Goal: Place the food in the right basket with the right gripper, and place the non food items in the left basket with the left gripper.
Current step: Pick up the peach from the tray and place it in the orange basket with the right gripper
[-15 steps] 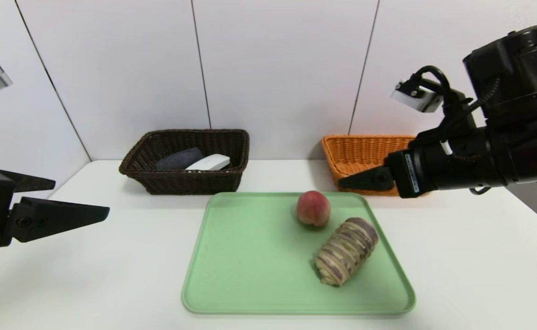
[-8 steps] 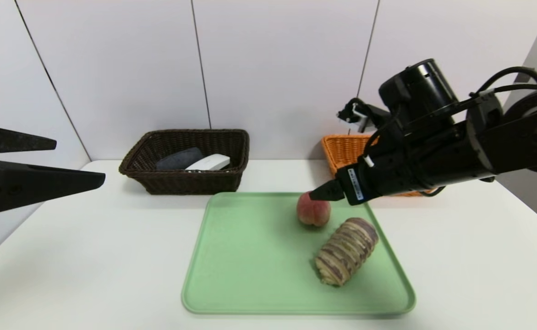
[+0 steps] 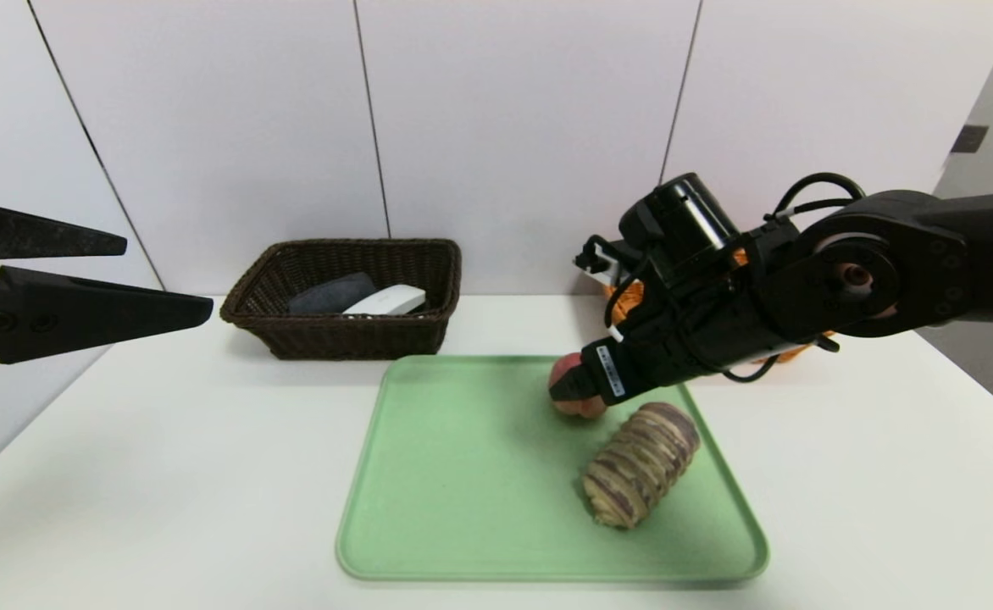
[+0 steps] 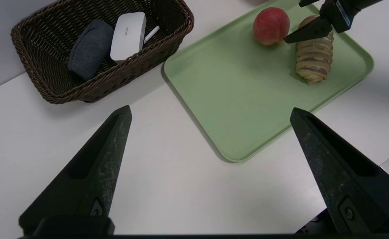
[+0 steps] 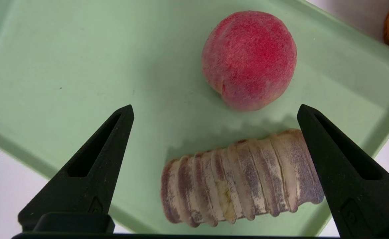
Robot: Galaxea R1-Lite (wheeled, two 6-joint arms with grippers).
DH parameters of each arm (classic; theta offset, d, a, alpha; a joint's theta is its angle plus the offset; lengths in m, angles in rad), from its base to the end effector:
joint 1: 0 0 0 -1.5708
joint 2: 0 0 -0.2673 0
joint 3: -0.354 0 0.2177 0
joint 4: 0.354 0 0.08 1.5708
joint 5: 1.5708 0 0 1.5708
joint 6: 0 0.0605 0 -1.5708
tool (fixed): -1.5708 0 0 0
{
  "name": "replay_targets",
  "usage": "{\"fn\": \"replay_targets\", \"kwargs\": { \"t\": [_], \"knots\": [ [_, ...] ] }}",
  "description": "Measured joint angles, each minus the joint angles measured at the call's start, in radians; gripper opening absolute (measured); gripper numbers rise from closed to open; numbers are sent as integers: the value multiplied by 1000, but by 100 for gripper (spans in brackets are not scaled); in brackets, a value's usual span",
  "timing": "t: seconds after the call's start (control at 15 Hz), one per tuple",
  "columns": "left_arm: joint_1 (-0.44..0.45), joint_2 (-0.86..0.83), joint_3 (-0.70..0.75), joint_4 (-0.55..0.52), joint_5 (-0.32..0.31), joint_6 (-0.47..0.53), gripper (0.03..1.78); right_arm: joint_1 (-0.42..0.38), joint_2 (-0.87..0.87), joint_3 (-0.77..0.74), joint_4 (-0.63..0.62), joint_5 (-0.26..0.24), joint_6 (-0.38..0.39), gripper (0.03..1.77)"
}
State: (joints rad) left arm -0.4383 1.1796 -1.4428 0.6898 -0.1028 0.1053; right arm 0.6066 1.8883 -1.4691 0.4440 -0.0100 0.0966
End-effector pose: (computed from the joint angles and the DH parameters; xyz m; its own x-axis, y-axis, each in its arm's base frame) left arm 0.1814 -0.0919 0.3151 0.7764 -0.4772 -0.4116 0.5433 0.8378 0.0535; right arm 0.3224 0.2230 0.1330 0.5397 0.3623 -0.7599 -0.5019 0.8632 0.0551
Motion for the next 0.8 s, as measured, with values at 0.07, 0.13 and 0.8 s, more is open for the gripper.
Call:
{"fn": "replay_targets", "kwargs": {
  "t": [0.07,0.13,0.8],
  "knots": [
    [0,2,0,0,0,0,169,-2,14,-9,0,-13,0,170],
    [0,3,0,0,0,0,169,-3,27,-18,-1,-28,0,170],
    [0,0,4,7,-1,0,169,-12,152,-104,-1,-81,-3,170]
  ]
}}
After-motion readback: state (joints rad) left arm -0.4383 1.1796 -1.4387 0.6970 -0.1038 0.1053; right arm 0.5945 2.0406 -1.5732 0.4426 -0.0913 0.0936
